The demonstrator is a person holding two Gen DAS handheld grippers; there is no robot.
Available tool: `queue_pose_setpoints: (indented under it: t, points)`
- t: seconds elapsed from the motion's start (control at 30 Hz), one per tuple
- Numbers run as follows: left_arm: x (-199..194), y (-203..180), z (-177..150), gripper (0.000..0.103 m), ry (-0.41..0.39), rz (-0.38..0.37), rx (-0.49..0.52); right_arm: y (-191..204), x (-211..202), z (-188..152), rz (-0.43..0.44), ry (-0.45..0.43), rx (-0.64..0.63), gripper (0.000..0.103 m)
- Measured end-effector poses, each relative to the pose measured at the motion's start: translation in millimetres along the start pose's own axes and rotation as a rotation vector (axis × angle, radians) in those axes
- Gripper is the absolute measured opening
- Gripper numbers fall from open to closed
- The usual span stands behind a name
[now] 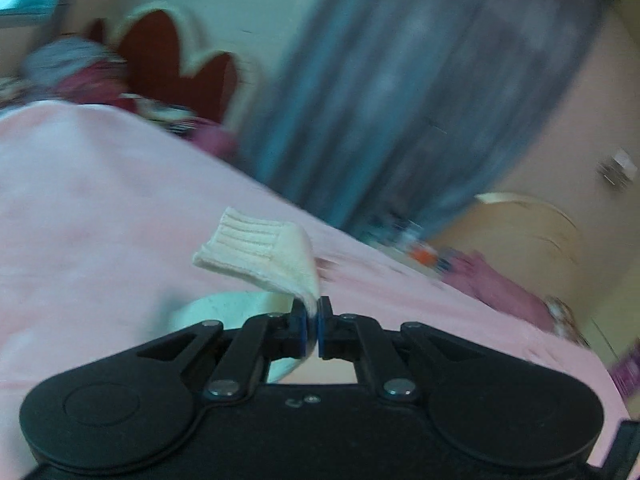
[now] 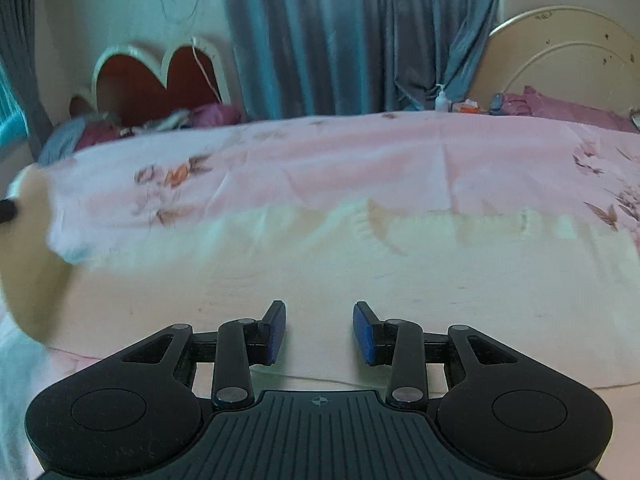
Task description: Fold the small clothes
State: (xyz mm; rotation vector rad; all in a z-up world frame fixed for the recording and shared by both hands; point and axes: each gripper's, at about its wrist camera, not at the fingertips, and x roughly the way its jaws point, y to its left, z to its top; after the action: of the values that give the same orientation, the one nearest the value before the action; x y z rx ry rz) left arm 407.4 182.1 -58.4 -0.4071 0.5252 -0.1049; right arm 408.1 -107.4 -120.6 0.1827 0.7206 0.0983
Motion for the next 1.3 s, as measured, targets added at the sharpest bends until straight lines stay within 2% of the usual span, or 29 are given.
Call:
queue_pose_setpoints:
  t: [0.13, 0.2, 0.3, 0.4, 0.47, 0.53, 0.57, 0.6, 0.63, 0.67, 0.73, 0.83, 1.0, 1.07, 1.1, 1.13, 1.2, 1.23, 1.27, 1.3]
  points:
    - [32.2, -77.1, -26.5, 0.004, 0.085, -0.123, 0.106, -38.9, -24.6, -2.0, -0.014, -0.022, 0.047, 0.037]
    - [49.2, -107.9, -44.7, 0.005, 0.132, -0.158, 0.144, -61.1, -35.5, -4.7, -0.031, -0.024, 0.065, 0.037]
    - [74.9, -148.1, -77.7, 0.004, 0.202, -0.185, 0.199, -96.4, -49.7, -9.5, -0.066, -0.027, 0.094, 0.037]
    - [96.4, -172.4, -111.2, 0.006, 0.289, -0.187, 0.29, -126.7, -60.0, -17.2, -0.083, -0.018, 0.139, 0.037]
    - [102.4, -179.2, -126.9, 0.022, 0.335, -0.17, 0.346, -140.8, -65.9, -21.7, -0.074, -0.013, 0.163, 0.038]
    - [101.2, -178.9, -133.4, 0.027, 0.346, -0.156, 0.377, -147.4, -69.7, -22.4, -0.055, -0.009, 0.171, 0.038]
    - [97.3, -177.8, -134.1, 0.035, 0.344, -0.156, 0.388, -149.0, -70.3, -21.9, -0.044, -0.01, 0.175, 0.045]
    - [92.0, -176.6, -134.1, 0.041, 0.336, -0.148, 0.397, -149.1, -70.4, -21.0, -0.032, -0.014, 0.182, 0.068]
    - [86.8, -180.9, -134.9, 0.055, 0.325, -0.135, 0.401, -147.1, -70.4, -20.5, -0.014, -0.025, 0.186, 0.083]
    - [81.6, -177.4, -132.2, 0.063, 0.304, -0.121, 0.399, -144.9, -71.8, -19.5, 0.009, -0.036, 0.184, 0.083]
    - [67.4, -166.9, -127.0, 0.064, 0.258, -0.081, 0.406, -138.7, -68.3, -17.9, 0.048, -0.031, 0.183, 0.083]
    - [53.8, -151.5, -121.5, 0.064, 0.233, 0.001, 0.418, -132.3, -55.7, -13.2, 0.107, 0.005, 0.215, 0.083]
    - [38.5, -117.5, -124.2, 0.063, 0.25, 0.115, 0.411, -119.5, -36.2, -9.3, 0.128, 0.048, 0.199, 0.082]
    - [34.5, -108.1, -125.5, 0.063, 0.258, 0.146, 0.402, -112.6, -31.4, -6.5, 0.127, 0.049, 0.181, 0.076]
    - [34.0, -104.0, -126.6, 0.063, 0.266, 0.158, 0.396, -110.7, -28.9, -5.9, 0.127, 0.049, 0.177, 0.059]
    - [31.5, -99.7, -126.4, 0.063, 0.273, 0.168, 0.389, -108.5, -25.8, -5.0, 0.122, 0.051, 0.177, 0.05]
    - [33.2, -94.5, -128.3, 0.063, 0.282, 0.194, 0.377, -106.1, -19.6, -2.7, 0.113, 0.056, 0.186, 0.049]
    - [36.0, -94.3, -128.9, 0.063, 0.285, 0.207, 0.376, -104.8, -18.1, -1.3, 0.112, 0.056, 0.189, 0.042]
    - [37.7, -92.8, -129.1, 0.063, 0.289, 0.223, 0.373, -102.7, -16.9, 0.0, 0.112, 0.059, 0.179, 0.029]
    - [39.1, -91.0, -129.3, 0.063, 0.287, 0.236, 0.368, -101.3, -14.2, 0.3, 0.115, 0.07, 0.165, 0.002]
